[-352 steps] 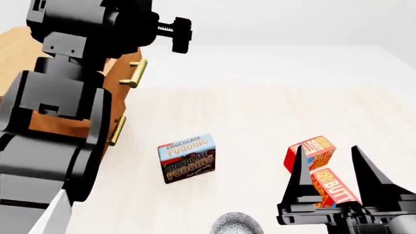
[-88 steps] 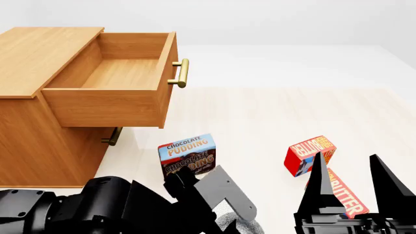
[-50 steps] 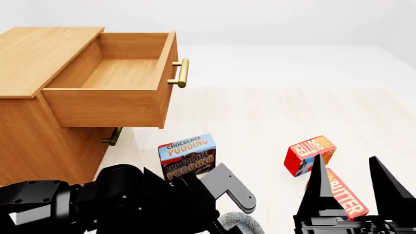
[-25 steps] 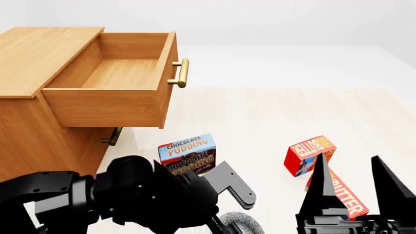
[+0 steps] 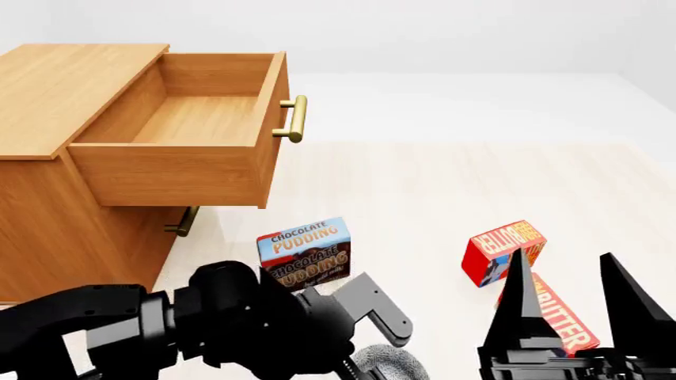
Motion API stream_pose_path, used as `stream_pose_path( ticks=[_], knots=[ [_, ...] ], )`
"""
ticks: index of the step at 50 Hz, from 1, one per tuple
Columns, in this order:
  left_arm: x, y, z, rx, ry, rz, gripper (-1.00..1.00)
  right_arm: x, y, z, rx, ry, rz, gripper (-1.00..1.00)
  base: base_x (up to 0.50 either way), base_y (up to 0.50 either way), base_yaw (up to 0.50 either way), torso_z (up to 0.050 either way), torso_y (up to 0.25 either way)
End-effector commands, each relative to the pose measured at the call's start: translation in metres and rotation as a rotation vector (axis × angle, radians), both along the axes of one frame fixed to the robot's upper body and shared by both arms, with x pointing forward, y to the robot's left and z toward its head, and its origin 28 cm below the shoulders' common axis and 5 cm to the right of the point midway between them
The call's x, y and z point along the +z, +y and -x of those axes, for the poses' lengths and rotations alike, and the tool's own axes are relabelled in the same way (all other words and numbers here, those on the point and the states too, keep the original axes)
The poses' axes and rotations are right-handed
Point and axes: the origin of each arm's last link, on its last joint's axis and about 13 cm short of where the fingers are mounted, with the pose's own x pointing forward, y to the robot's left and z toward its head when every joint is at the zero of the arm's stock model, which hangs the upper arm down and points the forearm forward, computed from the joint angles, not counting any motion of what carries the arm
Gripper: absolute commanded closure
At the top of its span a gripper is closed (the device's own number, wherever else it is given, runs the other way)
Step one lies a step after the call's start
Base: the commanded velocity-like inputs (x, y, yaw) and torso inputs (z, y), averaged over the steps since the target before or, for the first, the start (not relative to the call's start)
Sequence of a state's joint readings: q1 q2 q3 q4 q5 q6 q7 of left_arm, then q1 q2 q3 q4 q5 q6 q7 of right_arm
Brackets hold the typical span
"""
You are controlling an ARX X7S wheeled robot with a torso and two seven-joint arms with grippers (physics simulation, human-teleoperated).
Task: Put the bowl in the top drawer of the cabinet.
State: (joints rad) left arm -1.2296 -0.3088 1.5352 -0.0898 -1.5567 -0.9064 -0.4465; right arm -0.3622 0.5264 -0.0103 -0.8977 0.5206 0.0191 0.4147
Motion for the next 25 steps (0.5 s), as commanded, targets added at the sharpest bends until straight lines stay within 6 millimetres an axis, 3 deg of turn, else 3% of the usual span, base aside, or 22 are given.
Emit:
stream_pose_path(
  ticks=[1, 25],
  knots=[
    [-0.011, -0.003, -0.003, 0.003, 0.027, 0.0, -1.0, -0.001, 0.0, 0.0, 0.001, 0.002, 0.0, -1.0, 0.0, 0.0, 0.0, 0.0, 0.0],
    [-0.034, -0.008, -0.008, 0.017, 0.053, -0.019, -1.0, -0.003, 0.0, 0.001, -0.001, 0.003, -0.002, -1.0, 0.0, 0.0, 0.0, 0.0, 0.0]
  ],
)
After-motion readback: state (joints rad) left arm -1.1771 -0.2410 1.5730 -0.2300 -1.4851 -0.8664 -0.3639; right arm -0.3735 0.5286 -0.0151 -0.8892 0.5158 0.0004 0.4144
